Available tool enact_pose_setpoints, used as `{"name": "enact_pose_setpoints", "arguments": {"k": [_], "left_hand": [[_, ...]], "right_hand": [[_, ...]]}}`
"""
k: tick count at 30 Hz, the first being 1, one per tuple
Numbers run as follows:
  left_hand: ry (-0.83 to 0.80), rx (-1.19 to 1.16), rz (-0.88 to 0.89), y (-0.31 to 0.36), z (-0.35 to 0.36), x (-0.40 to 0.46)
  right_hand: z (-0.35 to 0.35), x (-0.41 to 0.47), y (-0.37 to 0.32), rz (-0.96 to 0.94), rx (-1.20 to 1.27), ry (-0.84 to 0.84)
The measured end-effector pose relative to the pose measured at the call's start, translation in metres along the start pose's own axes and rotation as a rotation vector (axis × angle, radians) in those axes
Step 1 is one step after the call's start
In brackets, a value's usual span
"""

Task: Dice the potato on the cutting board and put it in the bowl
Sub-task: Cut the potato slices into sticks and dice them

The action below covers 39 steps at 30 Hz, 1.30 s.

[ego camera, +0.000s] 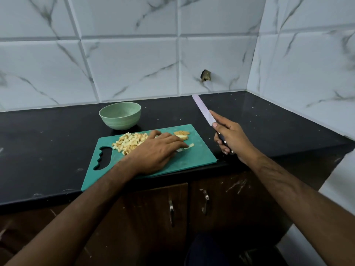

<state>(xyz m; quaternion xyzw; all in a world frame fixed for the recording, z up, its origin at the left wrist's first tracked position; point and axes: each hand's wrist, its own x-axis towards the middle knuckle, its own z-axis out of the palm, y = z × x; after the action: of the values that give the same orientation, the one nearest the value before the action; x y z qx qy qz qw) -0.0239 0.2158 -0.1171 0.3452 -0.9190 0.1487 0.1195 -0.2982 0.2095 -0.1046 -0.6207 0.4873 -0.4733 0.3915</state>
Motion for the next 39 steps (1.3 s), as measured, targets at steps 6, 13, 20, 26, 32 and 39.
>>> {"name": "enact_pose_setpoints", "arguments": {"k": [6,13,20,26,32,39], "left_hand": [[-0.133,0.014,0.085,0.006,0.003,0.034],[0.028,0.068,0.075,-0.007,0.004,0.009],[0.159,0.189,-0.003,-0.024,0.004,-0.016],[0.206,0.270,-0.072,-0.030,0.001,-0.016],[0.208,0.243,-0.196,-0.027,0.000,-0.012],[0.227,0.157,-0.260,-0.026,0.001,0.022]], "right_hand": [[0.006,0.010,0.006,-0.011,0.049,0.008],[0.005,0.011,0.009,-0.033,0.040,-0.018],[0.006,0.012,0.013,-0.047,0.019,-0.022],[0.007,0.010,0.011,-0.052,-0.005,-0.020],[0.007,0.011,0.012,-0.041,-0.003,-0.016],[0.008,0.011,0.012,-0.047,0.005,-0.012]]}}
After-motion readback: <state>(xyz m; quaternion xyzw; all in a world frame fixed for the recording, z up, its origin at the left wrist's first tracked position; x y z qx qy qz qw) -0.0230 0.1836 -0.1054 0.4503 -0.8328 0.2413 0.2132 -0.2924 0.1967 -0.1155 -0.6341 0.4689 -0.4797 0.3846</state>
